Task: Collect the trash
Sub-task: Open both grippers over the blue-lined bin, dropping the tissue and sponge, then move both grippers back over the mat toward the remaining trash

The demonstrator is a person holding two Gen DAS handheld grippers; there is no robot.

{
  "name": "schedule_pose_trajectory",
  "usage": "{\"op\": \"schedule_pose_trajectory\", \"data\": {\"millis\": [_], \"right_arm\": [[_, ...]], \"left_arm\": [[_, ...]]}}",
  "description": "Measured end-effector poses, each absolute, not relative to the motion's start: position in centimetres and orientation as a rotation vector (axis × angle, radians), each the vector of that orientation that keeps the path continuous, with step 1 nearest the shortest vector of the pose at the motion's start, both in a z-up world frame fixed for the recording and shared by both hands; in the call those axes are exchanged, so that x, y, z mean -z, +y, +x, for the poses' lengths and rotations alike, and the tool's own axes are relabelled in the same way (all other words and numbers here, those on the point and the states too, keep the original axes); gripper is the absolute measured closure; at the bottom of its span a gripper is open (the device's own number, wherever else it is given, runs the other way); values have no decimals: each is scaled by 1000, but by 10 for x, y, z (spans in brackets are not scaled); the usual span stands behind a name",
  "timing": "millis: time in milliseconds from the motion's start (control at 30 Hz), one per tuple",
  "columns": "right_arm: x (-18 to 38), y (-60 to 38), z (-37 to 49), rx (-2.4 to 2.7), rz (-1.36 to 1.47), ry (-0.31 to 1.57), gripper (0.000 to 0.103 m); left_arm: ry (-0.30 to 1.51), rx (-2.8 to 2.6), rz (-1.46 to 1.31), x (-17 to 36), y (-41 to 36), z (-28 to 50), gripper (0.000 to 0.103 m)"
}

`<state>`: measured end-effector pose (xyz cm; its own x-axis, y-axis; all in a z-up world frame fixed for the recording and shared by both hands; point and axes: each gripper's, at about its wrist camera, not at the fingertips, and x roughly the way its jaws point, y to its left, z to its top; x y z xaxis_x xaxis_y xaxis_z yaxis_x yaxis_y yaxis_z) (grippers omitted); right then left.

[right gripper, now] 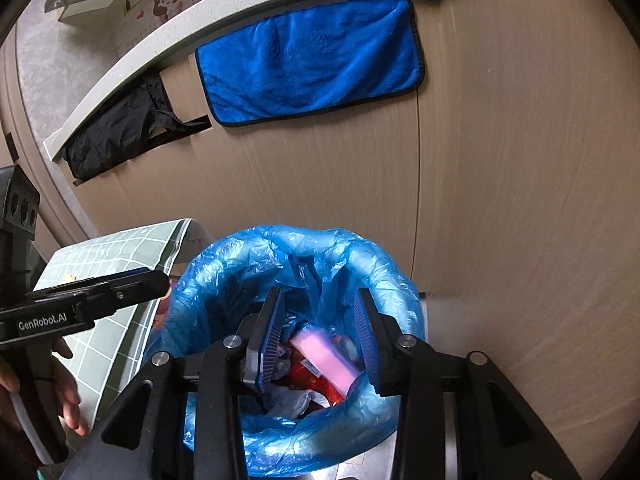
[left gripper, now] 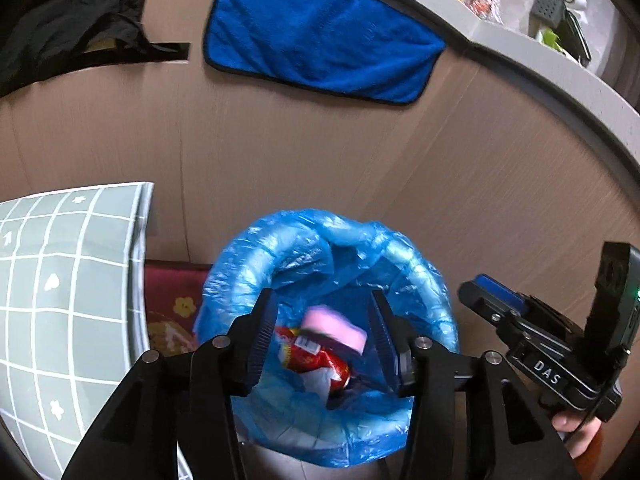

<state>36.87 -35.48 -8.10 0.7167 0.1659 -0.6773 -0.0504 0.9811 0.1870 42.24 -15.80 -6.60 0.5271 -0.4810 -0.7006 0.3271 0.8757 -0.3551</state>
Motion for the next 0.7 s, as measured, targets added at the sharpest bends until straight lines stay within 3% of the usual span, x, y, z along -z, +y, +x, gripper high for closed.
{"op": "schedule_pose_trajectory", "data": {"millis": [333, 700], "right_arm": [[56, -326, 338, -177, 116, 724, 68], [31, -161, 316, -616, 58, 749, 68]], "left_arm": [[854, 356, -193, 42, -73, 372, 55], [832, -55, -260, 47, 136, 285, 55]]}}
